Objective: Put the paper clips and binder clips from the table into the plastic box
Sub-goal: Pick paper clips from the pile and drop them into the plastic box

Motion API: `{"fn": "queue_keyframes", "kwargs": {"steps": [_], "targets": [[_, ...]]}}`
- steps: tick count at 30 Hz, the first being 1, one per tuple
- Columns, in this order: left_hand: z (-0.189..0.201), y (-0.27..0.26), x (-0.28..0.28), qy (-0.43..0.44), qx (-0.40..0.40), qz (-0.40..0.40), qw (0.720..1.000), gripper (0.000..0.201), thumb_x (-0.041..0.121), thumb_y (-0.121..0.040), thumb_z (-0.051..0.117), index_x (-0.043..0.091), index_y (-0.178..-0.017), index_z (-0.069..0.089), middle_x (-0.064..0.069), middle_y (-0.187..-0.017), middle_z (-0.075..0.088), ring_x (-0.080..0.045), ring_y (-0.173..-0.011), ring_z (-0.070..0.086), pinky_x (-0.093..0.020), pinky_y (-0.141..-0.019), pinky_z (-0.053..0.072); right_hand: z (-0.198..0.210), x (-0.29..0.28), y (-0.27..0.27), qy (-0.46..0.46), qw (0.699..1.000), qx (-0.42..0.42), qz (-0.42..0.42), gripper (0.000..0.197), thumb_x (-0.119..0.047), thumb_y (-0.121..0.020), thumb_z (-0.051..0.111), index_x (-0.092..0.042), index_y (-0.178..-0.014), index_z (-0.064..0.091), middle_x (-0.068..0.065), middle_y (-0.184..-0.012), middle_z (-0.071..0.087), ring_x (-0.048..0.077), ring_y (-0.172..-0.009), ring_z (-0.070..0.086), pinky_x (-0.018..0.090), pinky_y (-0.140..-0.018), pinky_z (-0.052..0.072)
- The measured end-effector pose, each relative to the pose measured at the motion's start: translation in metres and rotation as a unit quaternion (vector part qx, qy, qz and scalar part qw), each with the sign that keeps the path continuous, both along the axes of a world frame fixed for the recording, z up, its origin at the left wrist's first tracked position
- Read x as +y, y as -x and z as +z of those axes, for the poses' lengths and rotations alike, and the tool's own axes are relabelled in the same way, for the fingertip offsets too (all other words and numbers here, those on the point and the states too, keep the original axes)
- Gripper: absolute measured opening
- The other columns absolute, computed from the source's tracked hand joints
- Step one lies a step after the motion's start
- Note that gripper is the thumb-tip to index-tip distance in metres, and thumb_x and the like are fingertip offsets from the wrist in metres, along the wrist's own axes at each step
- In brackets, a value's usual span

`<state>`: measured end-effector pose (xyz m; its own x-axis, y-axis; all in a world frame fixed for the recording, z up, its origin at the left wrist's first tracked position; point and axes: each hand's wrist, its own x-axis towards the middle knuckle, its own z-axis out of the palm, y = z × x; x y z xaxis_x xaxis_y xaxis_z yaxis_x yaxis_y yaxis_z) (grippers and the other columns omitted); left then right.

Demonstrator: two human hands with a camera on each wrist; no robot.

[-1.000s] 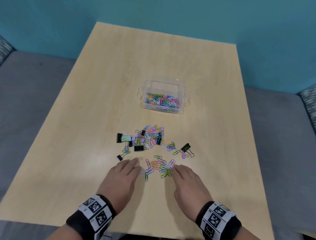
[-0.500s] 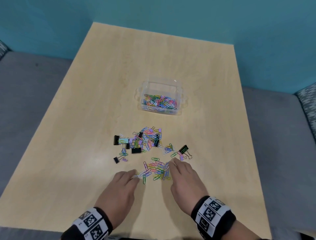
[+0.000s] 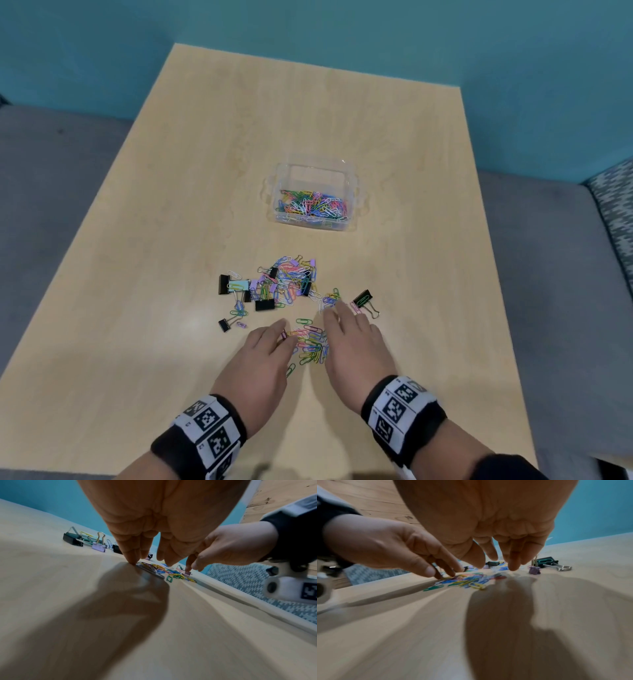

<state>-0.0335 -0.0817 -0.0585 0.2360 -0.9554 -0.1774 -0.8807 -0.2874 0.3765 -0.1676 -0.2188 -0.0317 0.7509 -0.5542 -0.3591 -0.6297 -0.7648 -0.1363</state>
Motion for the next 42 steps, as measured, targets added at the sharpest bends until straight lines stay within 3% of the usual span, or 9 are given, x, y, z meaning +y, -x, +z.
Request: {"fn": "queue_keyframes", "kwargs": {"steps": [3,6,10,15,19,22,27,39,42], "targets": [[-0.003,-0.001,0.000,0.007,-0.007,-0.006,1.000,0.045,0.018,-0.076,0.040,0.014,-0.117,0.058,-0.012,-0.127,0.055,-0.027,-0.104,0.051,-0.032,-0.090,0.042,-0.004,-0.011,-0.008,0.005,1.000,0.015,0.013,0.072,-0.022,-0.073,0.064,-0.009,-0.139,0.038,0.015,-0.142,0.043,0.036,-0.108,0.050,0.045,-0.087,0.045],[-0.003,-0.002,0.000,0.010,-0.005,-0.006,1.000,0.044,0.018,-0.076,0.040,0.014,-0.116,0.059,-0.012,-0.126,0.055,-0.027,-0.104,0.051,-0.030,-0.091,0.035,0.000,-0.006,-0.002,-0.006,0.998,0.005,0.064,0.065,-0.018,-0.072,0.061,-0.012,-0.134,0.043,0.009,-0.133,0.051,0.034,-0.099,0.052,0.042,-0.080,0.046],[-0.003,-0.001,0.001,0.017,-0.007,-0.009,1.000,0.045,0.017,-0.075,0.039,0.013,-0.114,0.061,-0.013,-0.124,0.057,-0.026,-0.104,0.050,-0.031,-0.092,0.034,0.002,-0.016,0.018,-0.013,0.999,-0.023,-0.020,0.057,-0.014,-0.065,0.058,-0.013,-0.122,0.052,0.013,-0.134,0.050,0.032,-0.090,0.057,0.039,-0.071,0.049],[-0.004,-0.001,0.001,0.007,-0.007,-0.012,1.000,0.046,0.017,-0.075,0.038,0.014,-0.114,0.061,-0.012,-0.124,0.057,-0.027,-0.103,0.053,-0.034,-0.090,0.045,-0.005,-0.020,0.026,0.009,1.000,-0.022,-0.007,0.052,-0.015,-0.064,0.056,-0.017,-0.116,0.056,0.011,-0.131,0.055,0.030,-0.085,0.058,0.037,-0.068,0.048],[-0.004,-0.002,0.001,0.000,-0.002,-0.012,1.000,0.045,0.018,-0.076,0.038,0.015,-0.115,0.060,-0.010,-0.125,0.056,-0.027,-0.104,0.054,-0.034,-0.087,0.050,0.002,-0.016,0.033,-0.004,0.997,-0.077,0.014,0.042,-0.018,-0.069,0.038,-0.021,-0.107,0.056,0.000,-0.113,0.061,0.027,-0.078,0.054,0.037,-0.064,0.049],[-0.003,-0.002,-0.002,0.002,-0.003,-0.003,1.000,0.043,0.019,-0.077,0.039,0.016,-0.114,0.060,-0.009,-0.123,0.057,-0.027,-0.102,0.054,-0.034,-0.086,0.050,-0.002,-0.029,0.033,-0.020,0.993,-0.094,-0.066,0.025,-0.015,-0.077,0.051,-0.019,-0.101,0.058,0.003,-0.097,0.059,0.030,-0.078,0.053,0.040,-0.064,0.048],[-0.002,-0.002,-0.010,0.011,-0.001,0.014,1.000,0.040,0.015,-0.073,0.049,0.016,-0.111,0.060,-0.007,-0.118,0.059,-0.028,-0.097,0.054,-0.034,-0.082,0.052,-0.010,-0.049,0.019,-0.073,0.996,-0.037,-0.045,0.029,-0.018,-0.084,0.058,-0.017,-0.113,0.055,0.004,-0.110,0.051,0.029,-0.101,0.046,0.038,-0.082,0.042],[-0.003,-0.004,-0.007,0.013,0.010,0.011,1.000,0.042,0.020,-0.077,0.036,0.014,-0.111,0.061,-0.006,-0.116,0.059,-0.026,-0.098,0.054,-0.034,-0.084,0.051,-0.012,-0.067,0.006,-0.163,0.985,0.003,-0.057,0.027,-0.008,-0.078,0.055,-0.027,-0.069,0.039,-0.002,-0.090,0.045,0.023,-0.089,0.045,0.029,-0.067,0.030],[-0.001,-0.003,-0.008,0.009,0.008,0.012,1.000,0.043,0.021,-0.076,0.036,0.014,-0.109,0.063,-0.007,-0.115,0.060,-0.026,-0.097,0.056,-0.033,-0.084,0.051,-0.012,-0.065,0.011,-0.172,0.983,-0.007,-0.064,0.024,-0.006,-0.079,0.055,-0.023,-0.072,0.040,0.000,-0.086,0.052,0.022,-0.086,0.045,0.031,-0.064,0.034]]}}
